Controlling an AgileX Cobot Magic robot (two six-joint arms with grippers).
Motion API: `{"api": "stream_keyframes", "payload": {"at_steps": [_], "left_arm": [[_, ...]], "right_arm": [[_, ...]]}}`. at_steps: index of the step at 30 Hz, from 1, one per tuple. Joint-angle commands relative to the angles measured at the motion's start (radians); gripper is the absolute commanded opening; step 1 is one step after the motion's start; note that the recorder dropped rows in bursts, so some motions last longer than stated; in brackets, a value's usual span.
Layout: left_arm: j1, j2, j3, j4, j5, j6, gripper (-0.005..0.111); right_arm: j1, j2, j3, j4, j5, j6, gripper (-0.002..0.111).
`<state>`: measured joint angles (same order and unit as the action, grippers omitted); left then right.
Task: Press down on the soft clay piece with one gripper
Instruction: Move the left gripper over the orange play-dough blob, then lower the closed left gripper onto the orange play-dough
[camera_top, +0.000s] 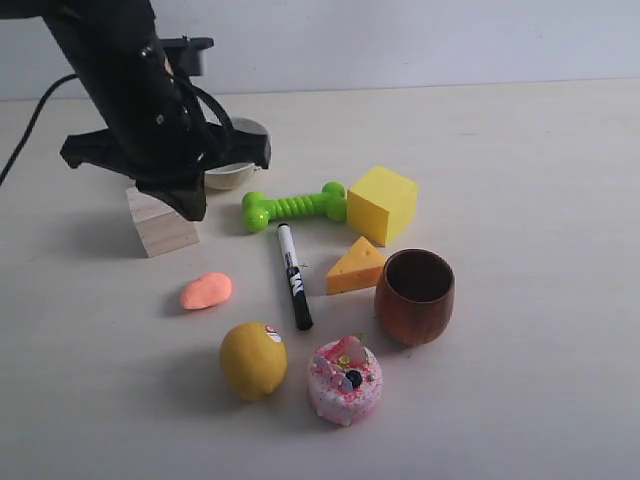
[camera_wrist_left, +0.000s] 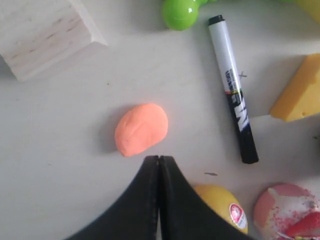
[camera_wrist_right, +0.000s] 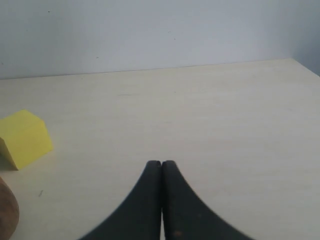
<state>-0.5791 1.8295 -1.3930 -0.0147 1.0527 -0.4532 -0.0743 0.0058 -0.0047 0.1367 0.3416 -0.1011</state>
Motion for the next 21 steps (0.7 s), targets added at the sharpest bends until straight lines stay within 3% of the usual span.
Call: {"api": "stream_keyframes", "payload": {"at_steps": [1, 21], "left_arm": [[-0.011, 0.056, -0.009, 0.015, 0.007, -0.114, 0.0], [-0.011, 0.153, -0.009, 0.023, 0.025, -0.178, 0.0]], "right_arm": [[0.002, -0.006, 0.005, -0.005, -0.005, -0.002, 0.0], [0.002, -0.006, 0.005, -0.005, -0.007, -0.002, 0.0]]}}
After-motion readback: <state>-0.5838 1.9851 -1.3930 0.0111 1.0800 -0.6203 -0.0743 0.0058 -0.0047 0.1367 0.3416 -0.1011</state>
